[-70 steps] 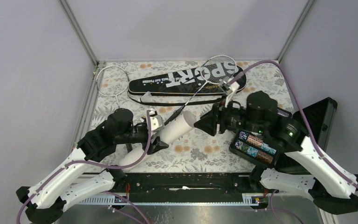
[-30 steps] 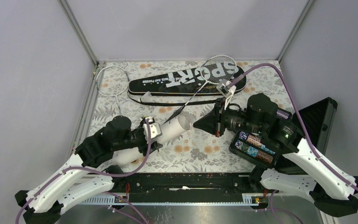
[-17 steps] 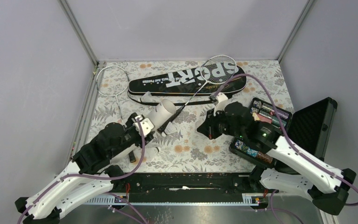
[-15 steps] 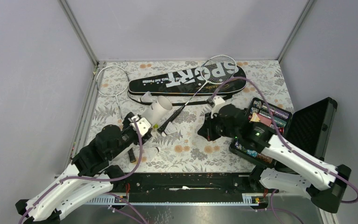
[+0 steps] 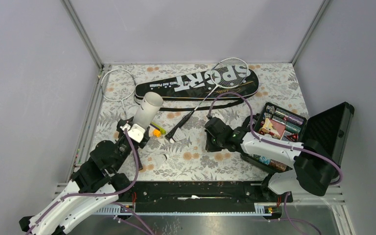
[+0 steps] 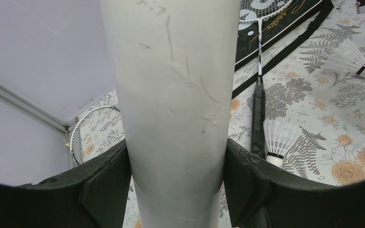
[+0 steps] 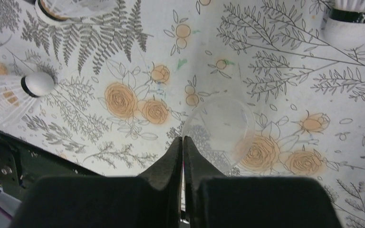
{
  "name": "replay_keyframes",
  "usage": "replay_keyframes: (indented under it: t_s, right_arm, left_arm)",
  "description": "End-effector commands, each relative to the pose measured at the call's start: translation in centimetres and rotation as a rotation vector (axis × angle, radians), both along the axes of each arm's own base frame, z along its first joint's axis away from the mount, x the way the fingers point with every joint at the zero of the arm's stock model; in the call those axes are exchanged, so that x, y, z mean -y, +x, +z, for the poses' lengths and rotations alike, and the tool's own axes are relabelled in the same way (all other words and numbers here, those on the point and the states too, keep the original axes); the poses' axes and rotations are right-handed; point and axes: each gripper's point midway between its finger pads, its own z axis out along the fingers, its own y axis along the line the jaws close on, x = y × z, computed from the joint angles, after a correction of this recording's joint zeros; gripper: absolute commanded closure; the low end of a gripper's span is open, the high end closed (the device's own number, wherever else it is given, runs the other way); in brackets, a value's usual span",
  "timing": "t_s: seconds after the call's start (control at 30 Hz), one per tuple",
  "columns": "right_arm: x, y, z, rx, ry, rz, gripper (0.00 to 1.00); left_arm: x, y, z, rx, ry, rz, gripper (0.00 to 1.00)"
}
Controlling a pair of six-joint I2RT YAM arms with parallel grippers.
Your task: Pack up the badminton gear
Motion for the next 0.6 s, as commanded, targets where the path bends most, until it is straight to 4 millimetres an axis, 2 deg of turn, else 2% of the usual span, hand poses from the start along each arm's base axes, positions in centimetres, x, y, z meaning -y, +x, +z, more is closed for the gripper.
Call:
replay_keyframes:
  t_s: [0.0, 0.13, 0.27, 0.37, 0.43, 0.47, 0.57]
  right_arm:
    - [-1.1, 2.1, 0.3, 0.052, 0.040, -0.082, 0.93]
    - [-2.2, 1.8, 0.8, 0.035, 0.073, -0.034, 0.84]
    - [-2.2, 2.3, 1.6, 0.062, 0.064, -0.022, 0.75]
    - [-2.2, 2.9, 3.0, 0.112, 0.042, 0.041, 0.67]
    - [-2.5, 3.1, 4.4, 0.137, 0.044, 0.141, 0.61]
    - [-2.4, 3.6, 5.2, 0.135, 0.051, 0.158, 0.60]
    - [-0.6, 4.5, 6.1, 0.061, 0.015, 0.207, 0.58]
  left_arm:
    - [-1.1, 0.2, 3.1, 0.091, -0.098, 0.058, 0.71]
    - [-1.6, 0.3, 2.9, 0.098, -0.087, 0.078, 0.68]
    - [-2.1, 0.3, 2.9, 0.102, -0.083, 0.101, 0.68]
    - [-2.3, 0.1, 2.9, 0.110, -0.094, 0.104, 0.68]
    - [-2.5, 0.0, 2.9, 0.115, -0.102, 0.105, 0.68]
    - [-2.6, -0.1, 3.0, 0.118, -0.105, 0.104, 0.68]
    - [-2.6, -0.2, 3.1, 0.124, -0.104, 0.096, 0.68]
